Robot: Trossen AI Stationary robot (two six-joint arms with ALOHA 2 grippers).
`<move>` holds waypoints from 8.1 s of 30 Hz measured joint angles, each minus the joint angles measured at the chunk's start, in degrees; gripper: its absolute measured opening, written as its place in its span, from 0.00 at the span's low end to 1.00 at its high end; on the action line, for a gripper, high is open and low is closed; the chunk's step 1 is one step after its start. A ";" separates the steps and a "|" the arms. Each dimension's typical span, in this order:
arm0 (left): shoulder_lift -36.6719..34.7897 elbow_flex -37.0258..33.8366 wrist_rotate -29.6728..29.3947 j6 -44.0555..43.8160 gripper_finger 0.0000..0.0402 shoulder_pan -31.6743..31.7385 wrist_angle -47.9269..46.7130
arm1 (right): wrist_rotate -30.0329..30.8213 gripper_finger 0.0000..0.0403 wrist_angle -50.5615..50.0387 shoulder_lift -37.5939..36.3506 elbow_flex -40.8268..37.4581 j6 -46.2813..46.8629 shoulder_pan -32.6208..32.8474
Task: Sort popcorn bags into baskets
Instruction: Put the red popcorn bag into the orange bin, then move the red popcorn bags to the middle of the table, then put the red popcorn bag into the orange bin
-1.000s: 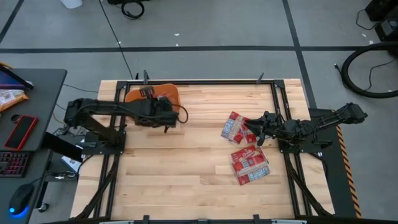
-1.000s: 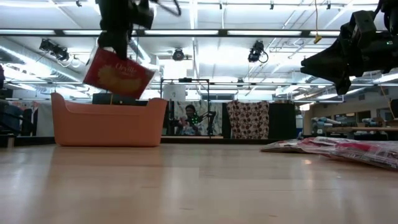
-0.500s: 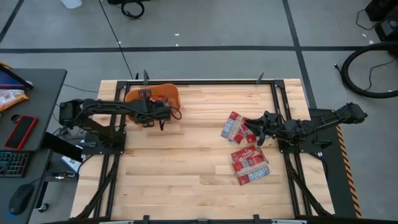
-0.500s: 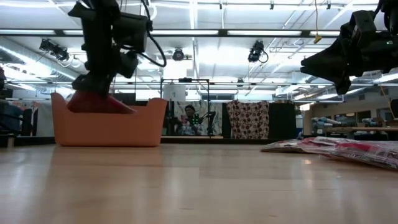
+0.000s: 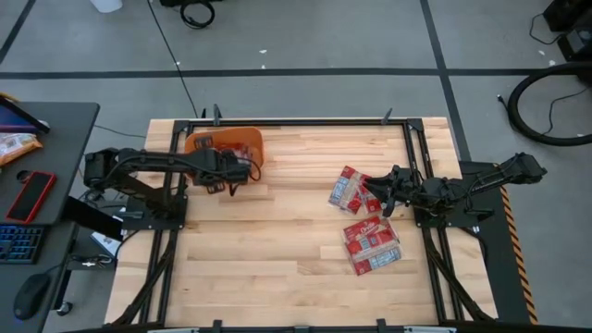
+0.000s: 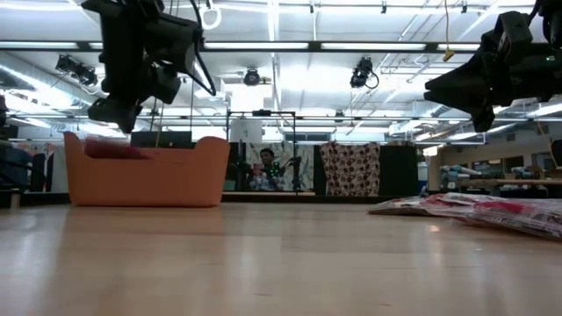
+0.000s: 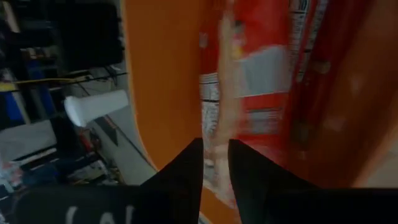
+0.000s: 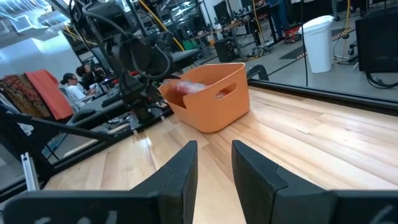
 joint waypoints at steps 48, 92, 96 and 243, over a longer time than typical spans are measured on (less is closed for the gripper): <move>6.29 2.26 11.48 8.68 0.11 -28.96 57.14 | -0.27 0.26 0.69 0.00 0.00 1.79 0.02; -0.68 -11.52 16.29 7.99 0.11 -37.21 76.52 | -18.01 0.22 -81.84 54.75 44.13 44.76 -14.23; -0.68 -11.52 16.45 7.70 0.11 -38.69 76.46 | -19.75 0.21 -76.34 61.52 44.13 41.02 -15.76; 31.24 1.73 59.20 -5.35 0.02 -11.08 86.80 | -10.97 0.22 -19.10 72.24 37.39 -3.86 0.96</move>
